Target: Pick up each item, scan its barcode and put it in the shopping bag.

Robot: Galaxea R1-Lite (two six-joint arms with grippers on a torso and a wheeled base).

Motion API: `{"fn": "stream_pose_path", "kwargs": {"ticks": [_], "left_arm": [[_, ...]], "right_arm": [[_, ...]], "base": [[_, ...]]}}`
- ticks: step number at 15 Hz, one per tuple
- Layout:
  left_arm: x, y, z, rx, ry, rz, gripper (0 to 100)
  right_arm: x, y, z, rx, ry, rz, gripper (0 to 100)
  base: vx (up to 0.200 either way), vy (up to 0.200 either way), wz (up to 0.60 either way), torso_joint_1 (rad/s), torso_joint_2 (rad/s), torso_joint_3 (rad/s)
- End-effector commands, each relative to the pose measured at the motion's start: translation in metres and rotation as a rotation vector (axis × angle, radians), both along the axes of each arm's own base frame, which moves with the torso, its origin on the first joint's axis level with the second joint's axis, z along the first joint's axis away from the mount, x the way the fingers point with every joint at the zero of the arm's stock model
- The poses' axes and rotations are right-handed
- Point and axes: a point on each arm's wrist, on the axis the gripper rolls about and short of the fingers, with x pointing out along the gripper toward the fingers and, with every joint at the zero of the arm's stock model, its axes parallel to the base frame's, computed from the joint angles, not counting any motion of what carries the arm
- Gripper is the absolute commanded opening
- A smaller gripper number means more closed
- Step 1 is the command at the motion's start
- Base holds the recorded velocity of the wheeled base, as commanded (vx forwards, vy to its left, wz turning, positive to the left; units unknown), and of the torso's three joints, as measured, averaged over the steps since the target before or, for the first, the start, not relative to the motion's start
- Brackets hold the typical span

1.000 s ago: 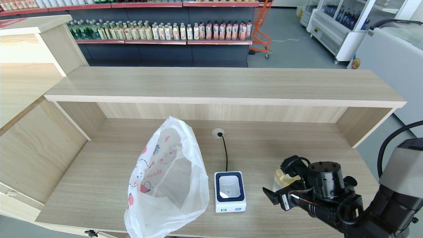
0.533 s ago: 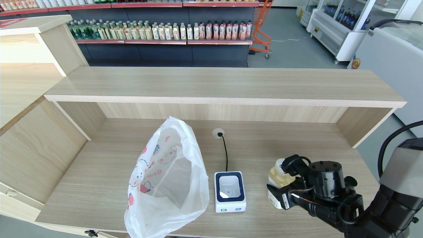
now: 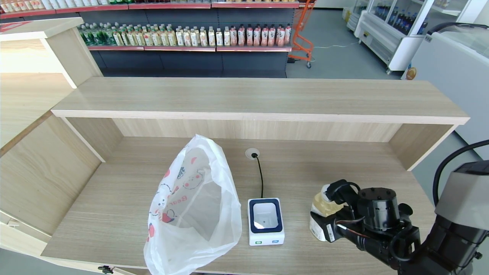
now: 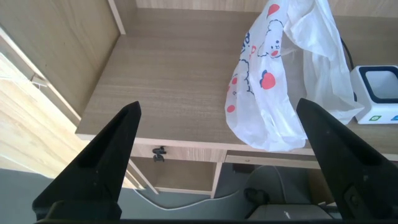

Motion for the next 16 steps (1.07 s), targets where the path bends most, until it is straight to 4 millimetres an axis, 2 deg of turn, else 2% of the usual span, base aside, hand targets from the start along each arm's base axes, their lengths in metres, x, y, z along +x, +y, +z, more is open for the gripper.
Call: {"fn": "stream_pose_path", "kwargs": {"ticks": [1, 3, 4, 6, 9, 10, 11, 13, 16], "left_arm": [[0.0, 0.0, 0.0, 0.0, 0.0, 0.001, 100], [0.0, 0.0, 0.0, 0.0, 0.0, 0.001, 100], [0.0, 0.0, 0.0, 0.0, 0.0, 0.001, 100], [0.0, 0.0, 0.0, 0.0, 0.0, 0.001, 100], [0.0, 0.0, 0.0, 0.0, 0.0, 0.001, 100], [0.0, 0.0, 0.0, 0.0, 0.0, 0.001, 100], [0.0, 0.0, 0.0, 0.0, 0.0, 0.001, 100], [0.0, 0.0, 0.0, 0.0, 0.0, 0.001, 100], [0.0, 0.0, 0.0, 0.0, 0.0, 0.001, 100]], "right_arm": [[0.0, -0.001, -0.001, 0.01, 0.007, -0.01, 0], [0.001, -0.001, 0.003, 0.054, -0.01, -0.024, 0], [0.002, 0.0, 0.014, 0.097, -0.041, -0.029, 0], [-0.002, -0.002, 0.045, 0.224, -0.103, 0.007, 0], [-0.024, -0.021, 0.088, 0.351, -0.195, 0.153, 0], [-0.027, -0.025, 0.095, 0.369, -0.21, 0.187, 0], [-0.036, -0.037, 0.111, 0.412, -0.21, 0.285, 0], [-0.054, -0.054, 0.129, 0.521, -0.099, 0.441, 0], [-0.074, -0.057, 0.142, 0.684, 0.098, 0.558, 0]], "base": [[0.0, 0.0, 0.0, 0.0, 0.0, 0.0], [0.0, 0.0, 0.0, 0.0, 0.0, 0.0], [0.0, 0.0, 0.0, 0.0, 0.0, 0.0], [0.0, 0.0, 0.0, 0.0, 0.0, 0.0], [0.0, 0.0, 0.0, 0.0, 0.0, 0.0], [0.0, 0.0, 0.0, 0.0, 0.0, 0.0], [0.0, 0.0, 0.0, 0.0, 0.0, 0.0], [0.0, 0.0, 0.0, 0.0, 0.0, 0.0], [0.0, 0.0, 0.0, 0.0, 0.0, 0.0]]}}
